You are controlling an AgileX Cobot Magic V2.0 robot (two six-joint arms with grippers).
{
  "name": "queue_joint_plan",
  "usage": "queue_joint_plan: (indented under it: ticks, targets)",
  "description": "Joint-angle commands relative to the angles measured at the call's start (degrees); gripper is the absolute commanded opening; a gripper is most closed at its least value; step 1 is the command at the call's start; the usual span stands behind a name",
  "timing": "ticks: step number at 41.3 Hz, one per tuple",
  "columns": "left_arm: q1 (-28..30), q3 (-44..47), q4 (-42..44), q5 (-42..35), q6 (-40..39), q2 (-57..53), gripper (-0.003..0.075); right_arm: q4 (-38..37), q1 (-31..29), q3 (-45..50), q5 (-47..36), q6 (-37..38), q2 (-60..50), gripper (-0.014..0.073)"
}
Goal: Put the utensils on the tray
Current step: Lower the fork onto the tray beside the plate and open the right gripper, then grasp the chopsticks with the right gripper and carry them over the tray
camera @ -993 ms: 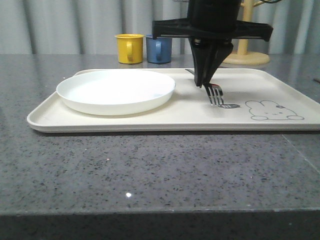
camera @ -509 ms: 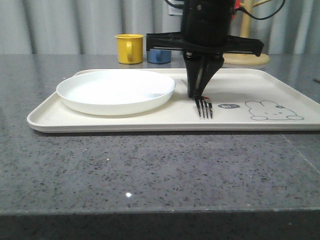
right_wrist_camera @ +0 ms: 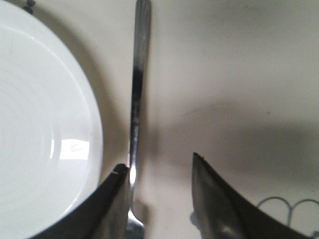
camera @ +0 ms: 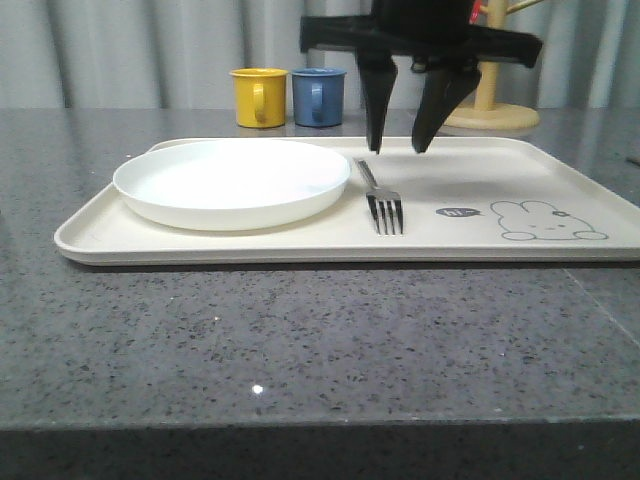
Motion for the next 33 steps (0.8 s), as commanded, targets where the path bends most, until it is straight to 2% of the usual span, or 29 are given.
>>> queue_joint_plan:
  ticks: [1, 16, 28, 33]
  targets:
    - [0.1, -1.4, -0.2, -4.9, -0.4, 0.7, -0.0019, -1.2, -2.6, -2.0, 0.4, -3.5, -5.6, 0.0326]
    - [0.1, -1.4, -0.2, -4.9, -0.4, 0.7, -0.0019, 0.5, -18.2, -1.5, 7.5, -16.8, -10.8, 0.0326]
    - [0.1, -1.4, -0.2, -4.9, -0.4, 0.7, -0.0019, 2.8, -32.3, 7.9, 5.2, -25.2, -13.7, 0.0326]
    - [0.1, -1.4, -0.2, -4.9, -0.4, 0.7, -0.0019, 2.8, -35.7, 11.4, 4.4, -29.2, -13.2, 0.0326]
